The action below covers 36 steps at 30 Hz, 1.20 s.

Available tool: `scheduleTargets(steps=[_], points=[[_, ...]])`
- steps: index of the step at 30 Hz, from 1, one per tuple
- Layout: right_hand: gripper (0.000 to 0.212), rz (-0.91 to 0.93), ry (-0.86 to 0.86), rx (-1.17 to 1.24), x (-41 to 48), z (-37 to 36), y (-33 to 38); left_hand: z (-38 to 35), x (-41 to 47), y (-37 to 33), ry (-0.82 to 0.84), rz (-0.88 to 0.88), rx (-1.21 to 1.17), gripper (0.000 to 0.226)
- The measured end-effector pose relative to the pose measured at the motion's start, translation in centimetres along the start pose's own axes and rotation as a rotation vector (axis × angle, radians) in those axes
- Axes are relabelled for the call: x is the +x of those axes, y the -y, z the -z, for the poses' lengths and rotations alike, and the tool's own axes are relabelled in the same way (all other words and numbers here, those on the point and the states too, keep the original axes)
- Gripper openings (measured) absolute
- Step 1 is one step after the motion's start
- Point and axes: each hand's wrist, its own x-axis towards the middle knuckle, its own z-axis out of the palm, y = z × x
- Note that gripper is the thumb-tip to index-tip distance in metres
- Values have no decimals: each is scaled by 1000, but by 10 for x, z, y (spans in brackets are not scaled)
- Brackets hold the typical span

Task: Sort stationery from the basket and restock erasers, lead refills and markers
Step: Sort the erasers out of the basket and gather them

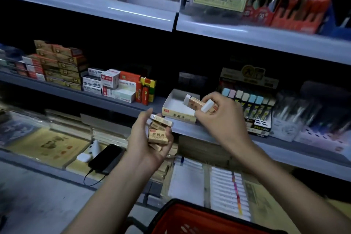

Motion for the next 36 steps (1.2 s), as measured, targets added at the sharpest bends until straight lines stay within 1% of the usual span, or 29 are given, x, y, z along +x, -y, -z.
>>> scheduleTargets(steps=[3, 5, 8, 10, 13, 15, 17, 19, 23, 24, 25, 27, 29, 31, 33, 34, 36], points=[[10, 24, 71, -262, 54, -32, -13, 7, 17, -13, -18, 78, 21, 28], [8, 11, 125, -424, 84, -55, -19, 10, 26, -22, -49, 89, -17, 30], [11, -19, 164, -576, 118, -87, -27, 11, 31, -29, -21, 102, -53, 20], [11, -34, 195, -645, 133, -100, -31, 11, 34, -29, 20, 158, -89, 19], [8, -102, 308, -671, 147, -112, -36, 5, 43, -32, 33, 238, -155, 25], [26, -166, 368, -661, 149, -110, -38, 3, 49, -34, 48, 264, -186, 27], [35, -213, 368, -580, 147, -103, -40, 1, 53, -35, 70, 276, -185, 29], [32, -187, 335, -537, 145, -95, -43, 0, 55, -35, 81, 288, -178, 30], [9, -98, 312, -693, 144, -86, -46, -1, 57, -29, 83, 315, -170, 26], [10, -88, 314, -726, 145, -88, -47, -1, 57, -28, 79, 318, -169, 26], [15, -88, 321, -749, 145, -91, -47, -2, 57, -27, 76, 318, -169, 27], [23, -111, 345, -760, 147, -98, -53, -2, 56, -26, 73, 307, -174, 27], [26, -126, 358, -762, 145, -102, -55, -2, 54, -26, 77, 281, -182, 27], [28, -54, 263, -751, 133, -98, -49, -1, 53, -27, 68, 262, -183, 29], [28, 67, 140, -631, 108, -92, -38, 2, 54, -29, 54, 244, -182, 32], [31, 114, 132, -567, 92, -89, -30, 3, 55, -30, 46, 231, -182, 32], [38, 177, 225, -543, 65, -83, -20, 3, 55, -31, 30, 207, -187, 30]])
